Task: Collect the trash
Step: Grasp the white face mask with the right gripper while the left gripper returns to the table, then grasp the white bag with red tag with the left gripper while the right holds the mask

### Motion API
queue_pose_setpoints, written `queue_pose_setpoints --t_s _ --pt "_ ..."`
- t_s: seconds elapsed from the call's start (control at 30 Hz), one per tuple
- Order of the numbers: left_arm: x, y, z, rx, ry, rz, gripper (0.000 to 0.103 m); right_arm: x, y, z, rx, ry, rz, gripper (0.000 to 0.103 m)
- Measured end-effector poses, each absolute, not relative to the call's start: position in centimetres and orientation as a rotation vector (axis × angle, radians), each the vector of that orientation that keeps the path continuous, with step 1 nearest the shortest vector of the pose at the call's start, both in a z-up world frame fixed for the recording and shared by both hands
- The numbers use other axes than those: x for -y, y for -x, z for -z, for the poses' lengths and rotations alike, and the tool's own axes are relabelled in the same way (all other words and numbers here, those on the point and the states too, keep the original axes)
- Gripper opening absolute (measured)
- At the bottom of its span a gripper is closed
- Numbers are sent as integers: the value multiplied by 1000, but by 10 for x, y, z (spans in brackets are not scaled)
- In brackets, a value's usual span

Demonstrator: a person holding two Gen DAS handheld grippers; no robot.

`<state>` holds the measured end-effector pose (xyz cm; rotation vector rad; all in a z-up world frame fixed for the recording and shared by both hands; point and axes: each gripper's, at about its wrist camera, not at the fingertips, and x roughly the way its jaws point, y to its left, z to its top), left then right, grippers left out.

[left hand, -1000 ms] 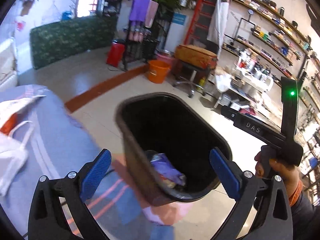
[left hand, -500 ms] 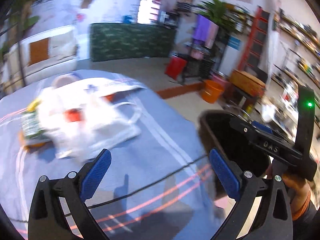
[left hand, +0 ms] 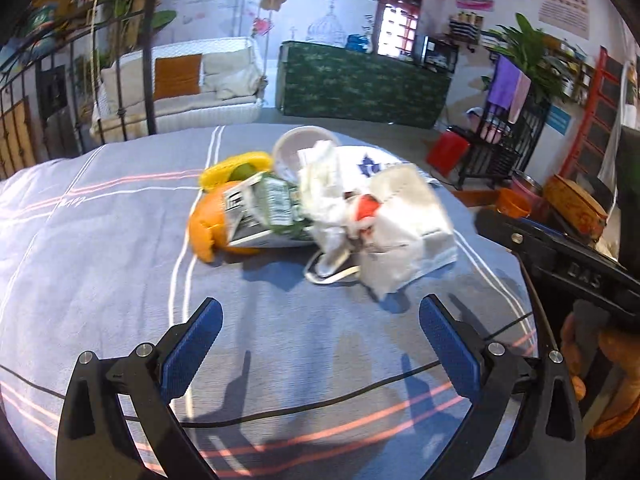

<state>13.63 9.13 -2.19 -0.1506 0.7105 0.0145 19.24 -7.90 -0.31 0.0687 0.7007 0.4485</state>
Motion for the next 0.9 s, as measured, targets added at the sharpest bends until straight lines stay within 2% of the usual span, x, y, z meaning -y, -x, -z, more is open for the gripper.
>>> queue_pose_setpoints --t_s 0.03,0.17,0.23,0.27,0.3,0.37,0.47,0.9 --pt "-94 -134 23 -710 156 -17 97 71 -197 4 -705 -61 -459 89" --pt "-102 -128 30 -714 162 -17 97 46 -213 9 -724 -7 -475 76" --pt "-105 -129 34 -717 168 -10 97 37 -218 14 -733 7 -473 75" --pt "-109 -125 37 -719 169 -4 97 34 -221 17 -740 14 -471 71" --pt "-108 -126 38 -722 169 2 97 31 -224 20 -752 22 -476 54" --pt "-108 -126 40 -726 167 8 97 26 -227 26 -779 40 -490 29" --pt "-106 -127 43 -736 175 30 97 31 -224 25 -772 31 -501 15" --pt "-85 -139 33 -706 196 124 97 62 -181 -18 -602 44 -499 13"
